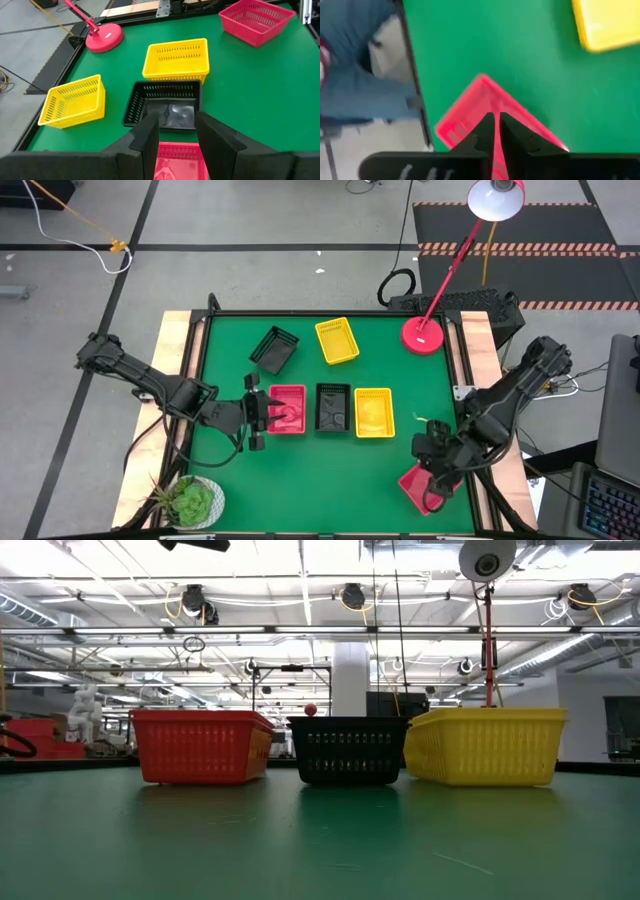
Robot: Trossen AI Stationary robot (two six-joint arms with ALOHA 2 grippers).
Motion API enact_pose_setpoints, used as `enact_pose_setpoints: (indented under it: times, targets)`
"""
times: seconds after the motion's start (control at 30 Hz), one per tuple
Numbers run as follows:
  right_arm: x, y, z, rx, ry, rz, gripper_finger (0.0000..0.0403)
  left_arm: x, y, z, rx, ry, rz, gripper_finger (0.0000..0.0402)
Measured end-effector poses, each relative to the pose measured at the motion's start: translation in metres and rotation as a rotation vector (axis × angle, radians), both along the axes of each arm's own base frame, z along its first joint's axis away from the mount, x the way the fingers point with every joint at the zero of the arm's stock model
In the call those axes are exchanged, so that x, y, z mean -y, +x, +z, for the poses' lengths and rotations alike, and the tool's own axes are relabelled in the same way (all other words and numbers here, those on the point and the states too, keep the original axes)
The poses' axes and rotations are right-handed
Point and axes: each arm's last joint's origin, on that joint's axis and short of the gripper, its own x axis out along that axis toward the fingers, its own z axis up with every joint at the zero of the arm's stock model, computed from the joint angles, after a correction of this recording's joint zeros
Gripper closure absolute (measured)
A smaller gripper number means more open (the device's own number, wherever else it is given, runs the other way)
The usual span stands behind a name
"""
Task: Stack baskets by color
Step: Stack the bottom red bin on top of the top red bin
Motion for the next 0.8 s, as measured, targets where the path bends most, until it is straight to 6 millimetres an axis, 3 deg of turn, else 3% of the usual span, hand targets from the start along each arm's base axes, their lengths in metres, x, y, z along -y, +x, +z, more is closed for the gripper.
enact_pose_setpoints:
  times: [0.37, 0.6, 0.8]
  targets:
    - [0.011, -0.008, -0.013, -0.169, -0.205, 0.244, 0.0280, 0.001, 0.001, 0.002, 0.021, -0.010, -0.002, 0.0270]
    - [0.013, 0.002, -0.025, -0.235, -0.288, 0.366, 0.0218, 0.001, 0.001, 0.002, 0.021, -0.010, -0.002, 0.0270]
    - [0.010, 0.014, -0.039, -0.248, -0.312, 0.451, 0.0196, 0.001, 0.001, 0.002, 0.019, -0.018, -0.011, 0.0270]
